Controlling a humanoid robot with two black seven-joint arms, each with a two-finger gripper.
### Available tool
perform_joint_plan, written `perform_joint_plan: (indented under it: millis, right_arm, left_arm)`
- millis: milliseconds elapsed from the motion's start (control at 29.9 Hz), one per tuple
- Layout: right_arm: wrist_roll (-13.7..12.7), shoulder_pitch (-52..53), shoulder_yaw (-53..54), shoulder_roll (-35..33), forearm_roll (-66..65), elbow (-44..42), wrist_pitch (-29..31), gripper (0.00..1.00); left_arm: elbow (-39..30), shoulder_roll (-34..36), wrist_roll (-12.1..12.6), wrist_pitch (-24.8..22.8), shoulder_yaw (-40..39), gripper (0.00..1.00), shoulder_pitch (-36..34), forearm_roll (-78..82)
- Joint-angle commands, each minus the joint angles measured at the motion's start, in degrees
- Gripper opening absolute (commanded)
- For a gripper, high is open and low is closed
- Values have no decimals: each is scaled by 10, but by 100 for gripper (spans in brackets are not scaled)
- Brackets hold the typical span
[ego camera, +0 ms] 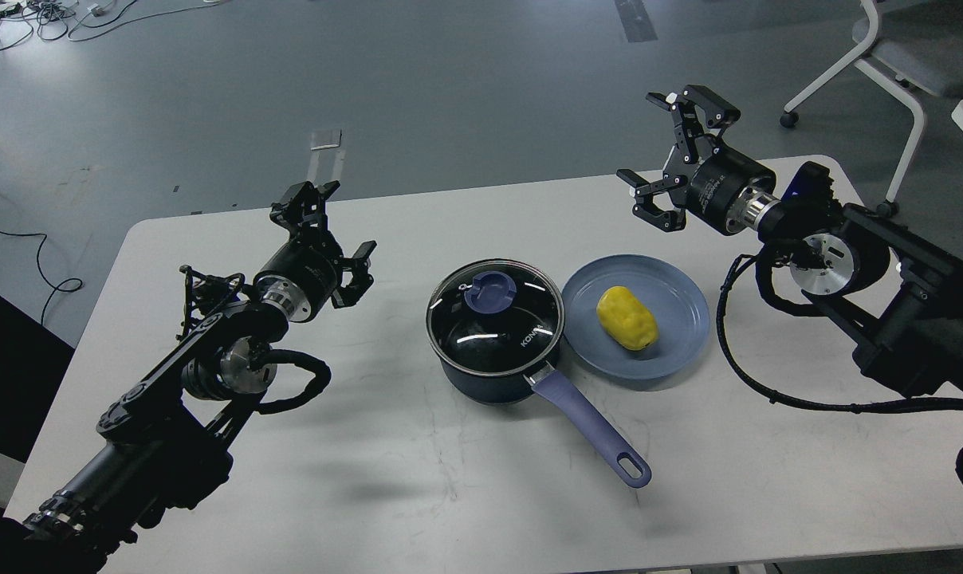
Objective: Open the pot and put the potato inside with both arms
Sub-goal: 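Raise and reposition the left gripper above the table, opening it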
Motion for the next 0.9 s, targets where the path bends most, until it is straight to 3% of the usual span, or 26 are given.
perform_joint_plan:
  millis: [0, 33, 100, 200, 401, 735, 869]
  right_arm:
    - [-15, 1, 6, -2, 5, 0, 0, 100]
    - [-21, 1, 10, -7, 17, 0, 1, 100]
    - [-23, 1, 10, -9, 30, 1, 4, 100]
    - [-23, 1, 11, -9, 30, -1, 5, 100]
    - [-16, 0, 11, -4, 28, -5, 1, 100]
    - [-13, -3, 13, -23, 27, -7, 0, 100]
    - [-17, -16, 38, -40, 30, -14, -1, 100]
  left_arm:
    - [6, -2, -84, 5, 2, 98, 6, 82]
    - [11, -5, -111, 15, 1, 98, 7, 99]
    - [12, -9, -120, 30, 1, 98, 6, 95]
    - [12, -17, -110, 30, 1, 98, 3, 75]
    - [14, -17, -21, 29, 3, 98, -18, -12]
    - [14, -3, -25, 34, 4, 98, -74, -9]
    - [5, 31, -31, 53, 17, 98, -88, 62]
